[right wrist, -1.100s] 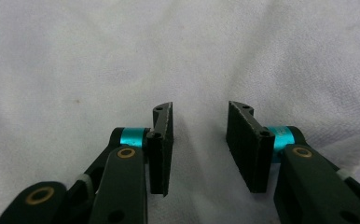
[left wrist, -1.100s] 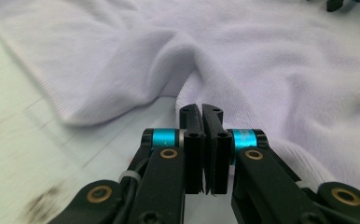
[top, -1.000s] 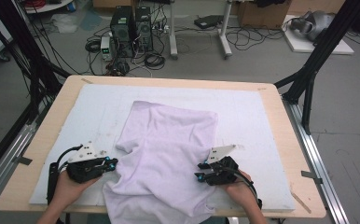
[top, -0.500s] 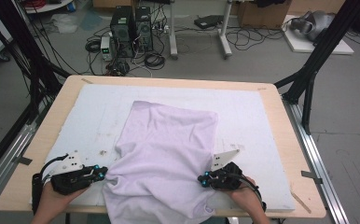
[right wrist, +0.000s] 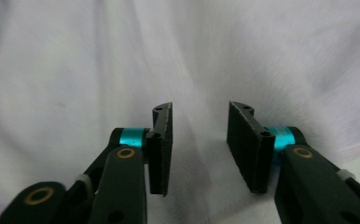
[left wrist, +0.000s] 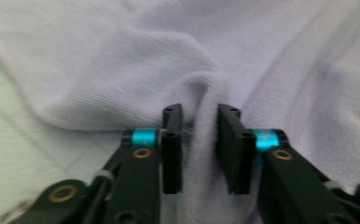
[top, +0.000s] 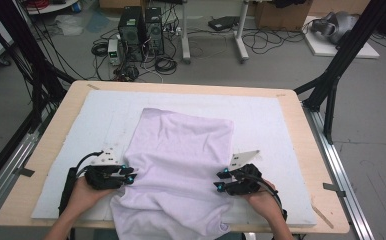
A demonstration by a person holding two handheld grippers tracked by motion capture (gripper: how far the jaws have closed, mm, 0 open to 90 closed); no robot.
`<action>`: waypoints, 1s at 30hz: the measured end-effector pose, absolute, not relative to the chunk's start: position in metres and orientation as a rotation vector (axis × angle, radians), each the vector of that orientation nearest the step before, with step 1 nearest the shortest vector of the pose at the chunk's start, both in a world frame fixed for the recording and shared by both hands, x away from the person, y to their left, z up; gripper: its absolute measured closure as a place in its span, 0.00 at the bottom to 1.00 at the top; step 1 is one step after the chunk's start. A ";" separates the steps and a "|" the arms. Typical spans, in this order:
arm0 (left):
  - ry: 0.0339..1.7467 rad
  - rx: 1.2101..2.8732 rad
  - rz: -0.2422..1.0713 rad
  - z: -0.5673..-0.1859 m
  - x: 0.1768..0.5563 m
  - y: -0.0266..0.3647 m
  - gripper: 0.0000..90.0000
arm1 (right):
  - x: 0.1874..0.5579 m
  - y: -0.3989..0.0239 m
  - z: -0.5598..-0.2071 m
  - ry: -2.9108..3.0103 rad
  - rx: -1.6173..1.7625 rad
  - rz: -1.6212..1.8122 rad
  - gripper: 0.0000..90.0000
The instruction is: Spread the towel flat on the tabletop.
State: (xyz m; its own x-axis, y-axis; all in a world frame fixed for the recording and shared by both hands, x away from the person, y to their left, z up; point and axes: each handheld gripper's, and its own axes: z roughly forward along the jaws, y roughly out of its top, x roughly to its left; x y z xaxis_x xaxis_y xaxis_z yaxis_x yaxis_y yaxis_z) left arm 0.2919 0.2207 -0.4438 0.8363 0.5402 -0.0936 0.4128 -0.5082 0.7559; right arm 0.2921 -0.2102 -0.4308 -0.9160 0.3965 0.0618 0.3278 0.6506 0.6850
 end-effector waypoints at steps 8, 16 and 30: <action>0.702 2.158 0.264 -0.433 0.273 0.236 0.96 | 0.280 -0.209 -0.437 2.839 0.530 1.148 0.97; 0.664 2.118 0.247 -0.414 0.255 0.251 0.89 | 0.260 -0.212 -0.414 2.839 0.430 1.332 0.85; 0.775 2.170 0.228 -0.440 0.299 0.240 0.93 | 0.305 -0.210 -0.431 2.761 0.660 1.106 0.73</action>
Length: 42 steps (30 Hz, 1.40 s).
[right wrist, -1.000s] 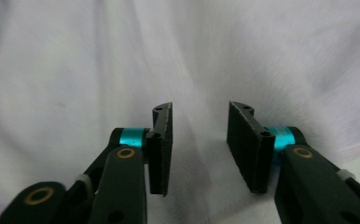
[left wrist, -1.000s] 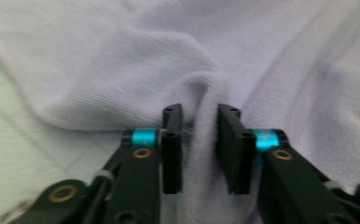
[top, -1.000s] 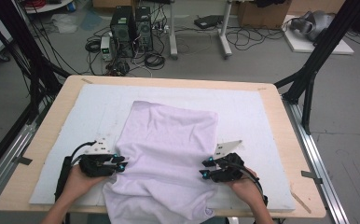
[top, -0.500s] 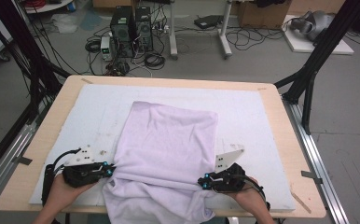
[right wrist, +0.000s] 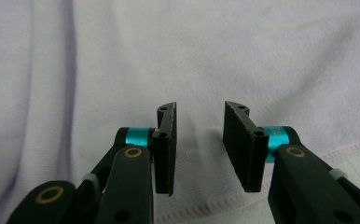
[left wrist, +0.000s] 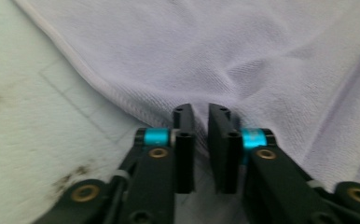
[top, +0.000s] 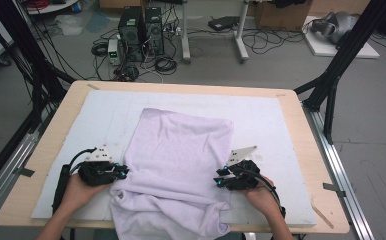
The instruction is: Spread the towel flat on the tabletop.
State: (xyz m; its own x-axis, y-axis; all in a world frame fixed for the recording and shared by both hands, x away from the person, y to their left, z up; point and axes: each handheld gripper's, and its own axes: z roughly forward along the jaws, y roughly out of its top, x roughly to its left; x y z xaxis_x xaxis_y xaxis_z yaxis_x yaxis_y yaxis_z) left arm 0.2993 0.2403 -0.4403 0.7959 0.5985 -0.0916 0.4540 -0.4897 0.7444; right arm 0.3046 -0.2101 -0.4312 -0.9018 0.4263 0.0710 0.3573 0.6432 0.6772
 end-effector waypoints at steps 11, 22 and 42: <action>0.746 2.036 0.326 -0.413 0.331 0.229 0.89 | 0.350 -0.228 -0.407 2.612 0.738 1.113 0.75; 1.017 1.998 0.481 -0.436 0.415 0.215 0.84 | 0.447 -0.237 -0.416 2.447 0.980 1.003 0.70; 1.141 1.864 0.520 -0.431 0.417 0.226 0.81 | 0.504 -0.233 -0.357 2.310 1.066 0.905 0.74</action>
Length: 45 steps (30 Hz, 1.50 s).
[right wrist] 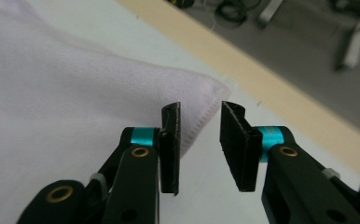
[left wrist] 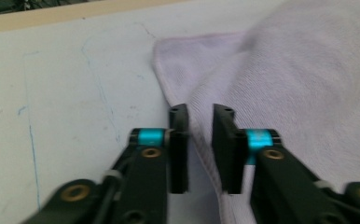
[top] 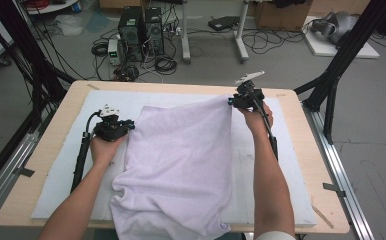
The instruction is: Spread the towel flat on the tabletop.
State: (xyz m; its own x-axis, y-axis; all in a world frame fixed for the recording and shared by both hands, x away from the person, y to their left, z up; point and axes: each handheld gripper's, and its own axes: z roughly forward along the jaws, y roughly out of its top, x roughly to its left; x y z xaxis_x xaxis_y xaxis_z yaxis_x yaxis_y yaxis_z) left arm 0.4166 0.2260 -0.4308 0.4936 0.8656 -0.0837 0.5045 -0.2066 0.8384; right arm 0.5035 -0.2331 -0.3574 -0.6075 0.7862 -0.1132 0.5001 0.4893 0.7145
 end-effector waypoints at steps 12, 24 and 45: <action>0.944 1.983 0.446 -0.408 0.372 0.225 0.66 | 0.432 -0.216 -0.373 2.526 0.933 1.119 0.60; 0.760 2.066 0.328 -0.416 0.297 0.225 0.60 | 0.318 -0.211 -0.388 2.589 0.716 1.286 0.57; 0.750 2.035 0.357 -0.417 0.304 0.221 0.95 | 0.294 -0.199 -0.410 2.749 0.500 1.079 0.97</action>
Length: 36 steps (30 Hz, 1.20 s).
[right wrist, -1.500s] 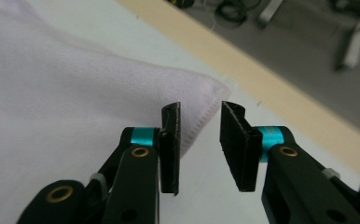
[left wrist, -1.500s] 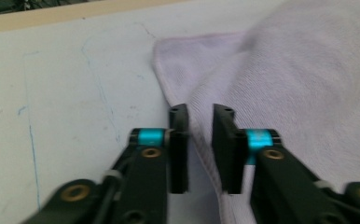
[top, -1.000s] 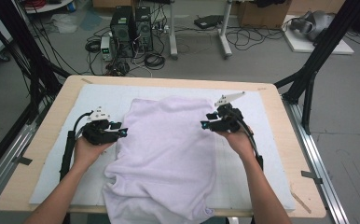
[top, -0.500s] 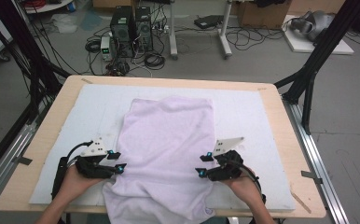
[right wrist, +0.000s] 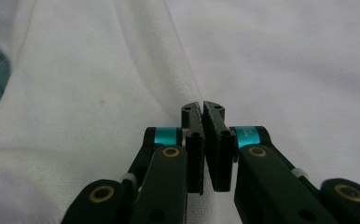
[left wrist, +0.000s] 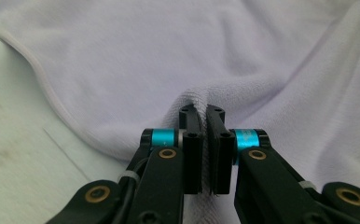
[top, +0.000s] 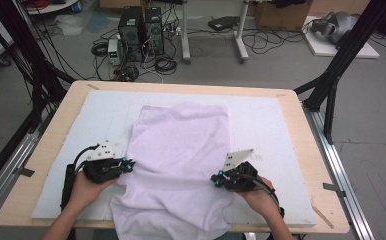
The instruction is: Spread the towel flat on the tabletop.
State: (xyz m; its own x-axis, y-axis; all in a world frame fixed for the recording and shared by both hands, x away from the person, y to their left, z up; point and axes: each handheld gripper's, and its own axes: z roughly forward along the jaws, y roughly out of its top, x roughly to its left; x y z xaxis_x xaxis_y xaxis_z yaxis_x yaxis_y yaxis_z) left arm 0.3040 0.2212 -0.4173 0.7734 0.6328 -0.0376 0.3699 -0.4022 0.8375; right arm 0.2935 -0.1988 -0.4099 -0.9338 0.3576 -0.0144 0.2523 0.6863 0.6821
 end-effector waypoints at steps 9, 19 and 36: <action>0.861 2.052 0.453 -0.432 0.354 0.198 0.95 | 0.343 -0.208 -0.422 2.668 0.709 1.009 0.96; 0.881 1.994 0.426 -0.421 0.345 0.212 0.73 | 0.344 -0.220 -0.418 2.610 0.781 1.115 0.76; 0.707 2.055 0.319 -0.436 0.253 0.225 0.58 | 0.251 -0.219 -0.428 2.675 0.543 1.293 0.66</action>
State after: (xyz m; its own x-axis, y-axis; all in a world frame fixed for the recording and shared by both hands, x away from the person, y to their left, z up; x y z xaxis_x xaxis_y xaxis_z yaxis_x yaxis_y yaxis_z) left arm 0.2531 0.2253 -0.4364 0.8023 0.5953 -0.0450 0.3596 -0.4216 0.8324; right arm 0.2510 -0.2187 -0.4284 -0.9282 0.3691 0.0465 0.2658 0.5705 0.7771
